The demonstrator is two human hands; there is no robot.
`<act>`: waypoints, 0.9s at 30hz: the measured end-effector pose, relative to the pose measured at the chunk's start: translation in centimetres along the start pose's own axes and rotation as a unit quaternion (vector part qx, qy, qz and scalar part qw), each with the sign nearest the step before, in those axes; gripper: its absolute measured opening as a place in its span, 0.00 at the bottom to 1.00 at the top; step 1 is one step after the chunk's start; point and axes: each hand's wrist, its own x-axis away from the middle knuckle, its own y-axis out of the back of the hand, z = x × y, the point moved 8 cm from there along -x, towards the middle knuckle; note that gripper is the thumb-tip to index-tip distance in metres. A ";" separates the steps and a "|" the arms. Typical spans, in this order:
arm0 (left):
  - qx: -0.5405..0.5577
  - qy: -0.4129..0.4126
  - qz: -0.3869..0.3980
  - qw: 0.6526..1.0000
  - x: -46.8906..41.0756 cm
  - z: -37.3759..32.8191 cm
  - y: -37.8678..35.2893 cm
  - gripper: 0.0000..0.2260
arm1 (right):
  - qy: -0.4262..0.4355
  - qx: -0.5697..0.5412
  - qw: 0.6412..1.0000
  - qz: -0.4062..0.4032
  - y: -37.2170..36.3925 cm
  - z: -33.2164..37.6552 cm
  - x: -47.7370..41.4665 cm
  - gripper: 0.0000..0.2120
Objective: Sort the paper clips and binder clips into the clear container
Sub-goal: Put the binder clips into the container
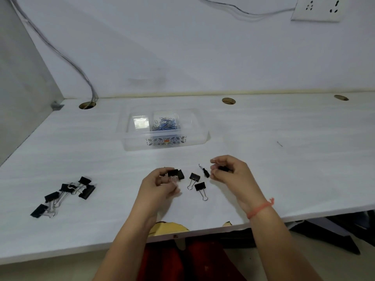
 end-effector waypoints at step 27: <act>-0.169 -0.107 -0.060 0.978 -1.8 -3.1 -0.6 0.06 | -0.156 -0.143 0.976 -0.047 -0.5 -3.2 -1.9 0.19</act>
